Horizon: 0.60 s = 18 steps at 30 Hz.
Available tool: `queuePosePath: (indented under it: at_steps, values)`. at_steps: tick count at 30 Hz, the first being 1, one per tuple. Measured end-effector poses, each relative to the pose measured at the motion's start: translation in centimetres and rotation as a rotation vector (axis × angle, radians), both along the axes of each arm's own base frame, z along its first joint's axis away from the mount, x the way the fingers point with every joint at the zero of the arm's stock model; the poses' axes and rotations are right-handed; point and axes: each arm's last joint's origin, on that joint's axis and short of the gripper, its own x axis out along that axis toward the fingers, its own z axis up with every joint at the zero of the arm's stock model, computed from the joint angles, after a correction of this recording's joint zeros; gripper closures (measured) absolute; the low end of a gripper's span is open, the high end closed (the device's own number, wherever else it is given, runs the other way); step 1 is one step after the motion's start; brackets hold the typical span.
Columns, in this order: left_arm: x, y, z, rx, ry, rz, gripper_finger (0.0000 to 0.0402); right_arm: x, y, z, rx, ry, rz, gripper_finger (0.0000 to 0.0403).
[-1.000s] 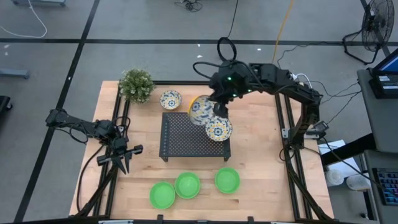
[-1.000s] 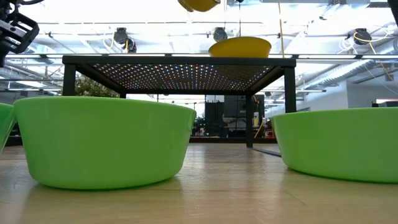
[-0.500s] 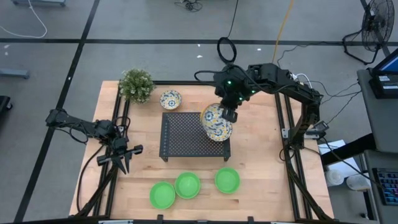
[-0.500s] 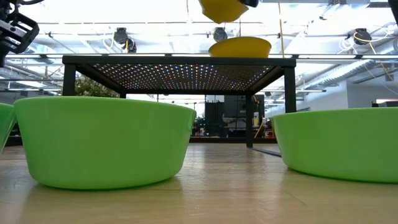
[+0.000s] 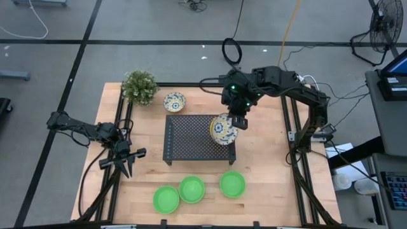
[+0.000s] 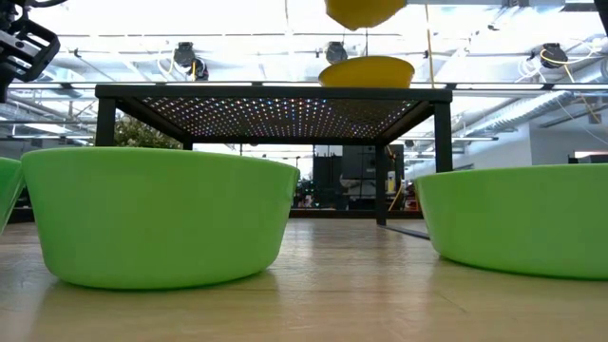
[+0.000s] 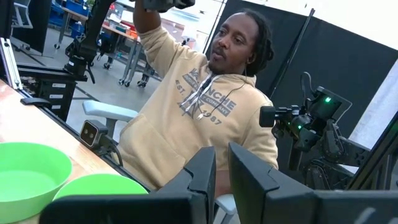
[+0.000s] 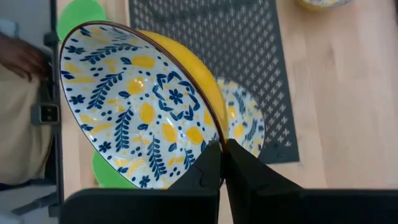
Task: Pick & Place Mini bowls
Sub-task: Stack the right white patterned bowl on top of the white patterned bowl on the shelf
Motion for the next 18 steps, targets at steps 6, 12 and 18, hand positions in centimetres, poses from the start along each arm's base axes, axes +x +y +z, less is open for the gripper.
queuePosePath:
  at_steps: [6, 12, 18]
  values:
    - [0.0, 0.0, 0.0, 0.000, 0.000, 0.000, 0.0355, 0.9, -0.2, -2.8, 0.012, 0.088, 0.011, 0.0403]
    - [0.0, 0.0, 0.0, 0.000, 0.000, 0.000, 0.0355, 1.2, -0.5, -4.2, 0.011, 0.129, 0.025, 0.0403]
    - [0.0, 0.0, 0.0, 0.000, 0.000, 0.000, 0.0355, 1.2, -0.7, -4.3, 0.012, 0.131, 0.020, 0.0403]
